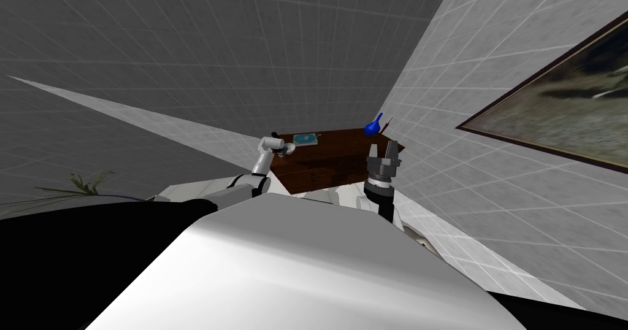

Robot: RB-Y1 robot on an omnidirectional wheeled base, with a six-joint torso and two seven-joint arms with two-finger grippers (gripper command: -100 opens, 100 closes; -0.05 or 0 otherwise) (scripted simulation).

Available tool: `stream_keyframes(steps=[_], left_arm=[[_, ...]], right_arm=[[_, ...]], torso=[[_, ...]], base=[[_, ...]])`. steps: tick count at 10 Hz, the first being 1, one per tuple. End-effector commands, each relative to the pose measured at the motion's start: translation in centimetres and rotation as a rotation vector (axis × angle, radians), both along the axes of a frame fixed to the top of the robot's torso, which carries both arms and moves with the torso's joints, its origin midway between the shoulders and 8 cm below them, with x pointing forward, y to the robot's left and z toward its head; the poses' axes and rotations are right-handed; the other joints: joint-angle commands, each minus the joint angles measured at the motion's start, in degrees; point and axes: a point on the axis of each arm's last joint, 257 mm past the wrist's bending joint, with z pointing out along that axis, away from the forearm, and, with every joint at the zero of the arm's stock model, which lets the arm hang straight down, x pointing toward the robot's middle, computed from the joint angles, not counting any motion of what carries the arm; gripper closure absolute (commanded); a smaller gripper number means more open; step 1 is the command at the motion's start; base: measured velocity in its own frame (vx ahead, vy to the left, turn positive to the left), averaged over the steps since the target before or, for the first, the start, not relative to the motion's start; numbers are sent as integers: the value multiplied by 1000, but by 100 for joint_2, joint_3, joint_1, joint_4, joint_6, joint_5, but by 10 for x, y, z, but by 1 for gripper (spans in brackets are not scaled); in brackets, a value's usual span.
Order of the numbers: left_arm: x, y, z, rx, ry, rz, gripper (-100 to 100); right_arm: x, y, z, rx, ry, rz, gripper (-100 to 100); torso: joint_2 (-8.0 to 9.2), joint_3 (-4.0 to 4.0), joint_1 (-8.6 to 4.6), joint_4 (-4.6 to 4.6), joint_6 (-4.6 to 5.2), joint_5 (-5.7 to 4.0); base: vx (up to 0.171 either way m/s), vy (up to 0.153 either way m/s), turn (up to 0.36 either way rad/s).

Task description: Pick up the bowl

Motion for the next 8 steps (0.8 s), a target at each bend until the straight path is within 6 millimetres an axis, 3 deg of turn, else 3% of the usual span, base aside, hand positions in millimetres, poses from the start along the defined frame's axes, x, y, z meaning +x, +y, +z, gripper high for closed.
stream_keyframes(steps=[1, 2, 3, 4, 6, 7, 8], left_arm=[[-5, -11, 1, 1, 5, -4, 100], [-2, -13, 8, 3, -13, -9, 100], [-9, -32, 3, 5, 5, -18, 100], [-6, -33, 8, 6, -10, -22, 100], [-19, -72, 4, 6, 13, -37, 100], [-16, -74, 12, 7, -10, -43, 100], [-23, -93, 10, 4, 2, -48, 100]], right_arm=[[0, 0, 0, 0, 0, 0, 0], [0, 0, 0, 0, 0, 0, 0], [0, 0, 0, 0, 0, 0, 0], [0, 0, 0, 0, 0, 0, 0], [0, 0, 0, 0, 0, 0, 0], [0, 0, 0, 0, 0, 0, 0], [0, 0, 0, 0, 0, 0, 0]], torso=[[0, 0, 0, 0, 0, 0], [0, 0, -3, 0, -2, -2], [5, 3, -15, 2, 0, -5], [4, 2, -10, -1, -3, -3], [3, 1, -2, 0, -4, -2], [-6, -4, 13, -2, -6, 0], [-8, -5, 9, -1, -3, -1]], base=[[34, 70, 26], [14, 30, -4], [26, 56, 82], [20, 56, 33], [45, 102, 89], [51, 99, 30], [37, 80, 64]])
